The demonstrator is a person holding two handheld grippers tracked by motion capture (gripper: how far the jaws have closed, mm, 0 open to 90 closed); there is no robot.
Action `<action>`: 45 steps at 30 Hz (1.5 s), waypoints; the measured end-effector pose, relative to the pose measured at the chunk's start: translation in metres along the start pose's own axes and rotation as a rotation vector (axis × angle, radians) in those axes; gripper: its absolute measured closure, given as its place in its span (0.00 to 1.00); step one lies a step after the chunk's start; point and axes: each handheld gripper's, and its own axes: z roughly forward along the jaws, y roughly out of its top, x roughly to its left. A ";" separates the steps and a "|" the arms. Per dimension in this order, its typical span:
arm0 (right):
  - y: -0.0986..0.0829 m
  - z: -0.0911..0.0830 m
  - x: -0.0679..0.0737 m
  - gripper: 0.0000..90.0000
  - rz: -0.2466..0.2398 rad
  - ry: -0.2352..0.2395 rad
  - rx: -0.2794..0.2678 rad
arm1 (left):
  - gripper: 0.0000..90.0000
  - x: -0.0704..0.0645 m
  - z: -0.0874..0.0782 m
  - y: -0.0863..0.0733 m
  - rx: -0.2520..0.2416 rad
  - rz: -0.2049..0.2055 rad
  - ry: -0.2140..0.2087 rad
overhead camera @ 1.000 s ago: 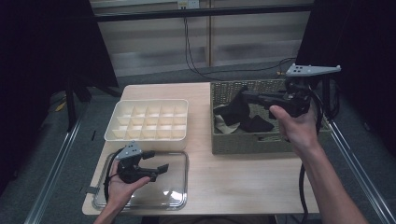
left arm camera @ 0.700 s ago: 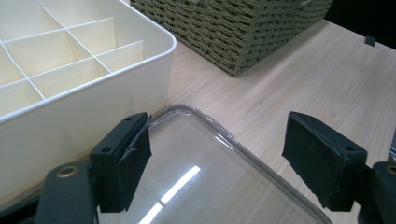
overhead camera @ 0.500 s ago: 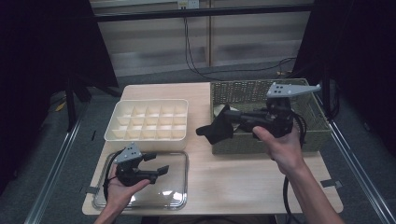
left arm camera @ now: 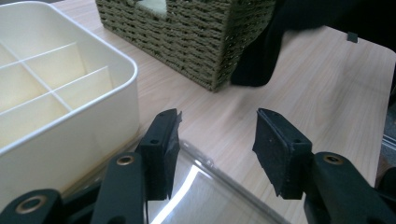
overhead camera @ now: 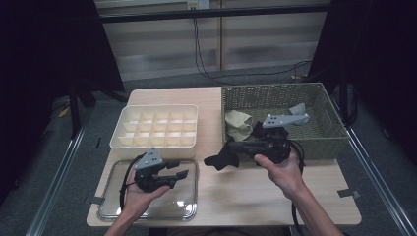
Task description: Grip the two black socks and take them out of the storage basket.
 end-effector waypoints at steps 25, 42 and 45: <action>-0.101 -0.018 -0.049 0.99 0.146 -0.082 0.179 | 0.72 -0.007 0.057 0.015 0.090 0.025 -0.102; -0.139 -0.031 -0.069 0.98 0.191 -0.197 0.296 | 0.73 -0.012 0.105 0.018 0.181 0.044 -0.164; -0.141 -0.029 -0.073 0.98 0.199 -0.215 0.310 | 0.71 -0.016 0.112 0.020 0.190 0.043 -0.195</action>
